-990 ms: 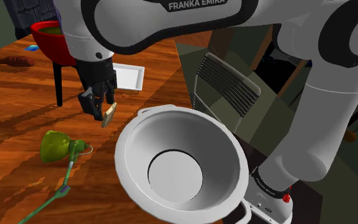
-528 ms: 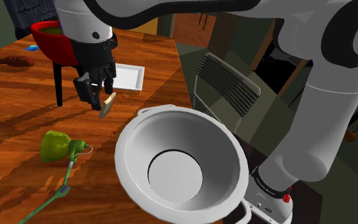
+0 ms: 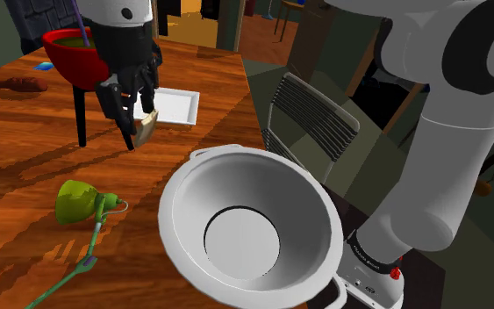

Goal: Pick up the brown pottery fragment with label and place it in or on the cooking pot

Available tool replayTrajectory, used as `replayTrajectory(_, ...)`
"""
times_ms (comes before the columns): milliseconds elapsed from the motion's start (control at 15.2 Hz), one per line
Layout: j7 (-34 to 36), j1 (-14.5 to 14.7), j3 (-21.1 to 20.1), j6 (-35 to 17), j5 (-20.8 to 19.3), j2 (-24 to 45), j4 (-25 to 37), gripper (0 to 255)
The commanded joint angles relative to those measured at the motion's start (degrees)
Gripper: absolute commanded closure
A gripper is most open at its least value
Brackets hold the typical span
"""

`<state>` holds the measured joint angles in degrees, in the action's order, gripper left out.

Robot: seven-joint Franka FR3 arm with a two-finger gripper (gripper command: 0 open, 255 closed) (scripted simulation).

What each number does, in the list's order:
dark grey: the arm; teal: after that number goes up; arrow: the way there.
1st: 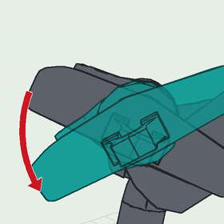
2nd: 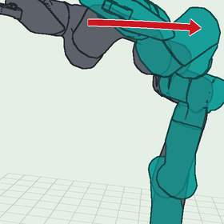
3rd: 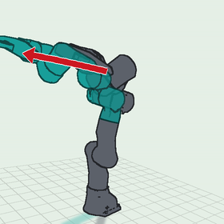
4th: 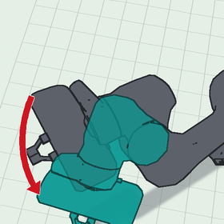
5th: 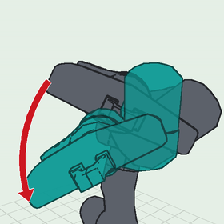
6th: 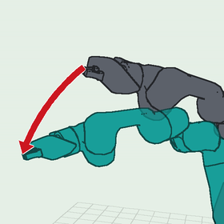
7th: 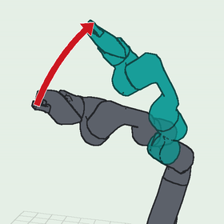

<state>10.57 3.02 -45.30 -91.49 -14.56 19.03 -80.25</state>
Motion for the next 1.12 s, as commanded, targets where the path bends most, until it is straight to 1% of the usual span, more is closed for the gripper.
replayTrajectory(0, -0.1, 0.5, 0.0, 1.8, -0.3, 0.4, 2.2, 255)
replayTrajectory(330, 0.0, 1.9, 0.1, 6.0, -1.0, 1.6, 7.4, 255)
replayTrajectory(528, -1.2, -3.1, -1.6, 2.4, 5.2, -7.7, -3.4, 255)
replayTrajectory(726, -3.7, -6.4, -1.9, 0.1, 12.0, -17.3, -12.2, 255)
replayTrajectory(858, -5.8, -7.4, -1.2, -0.7, 16.5, -23.6, -17.3, 255)
replayTrajectory(1056, -8.6, -6.8, 1.1, -0.7, 22.5, -32.5, -23.8, 255)
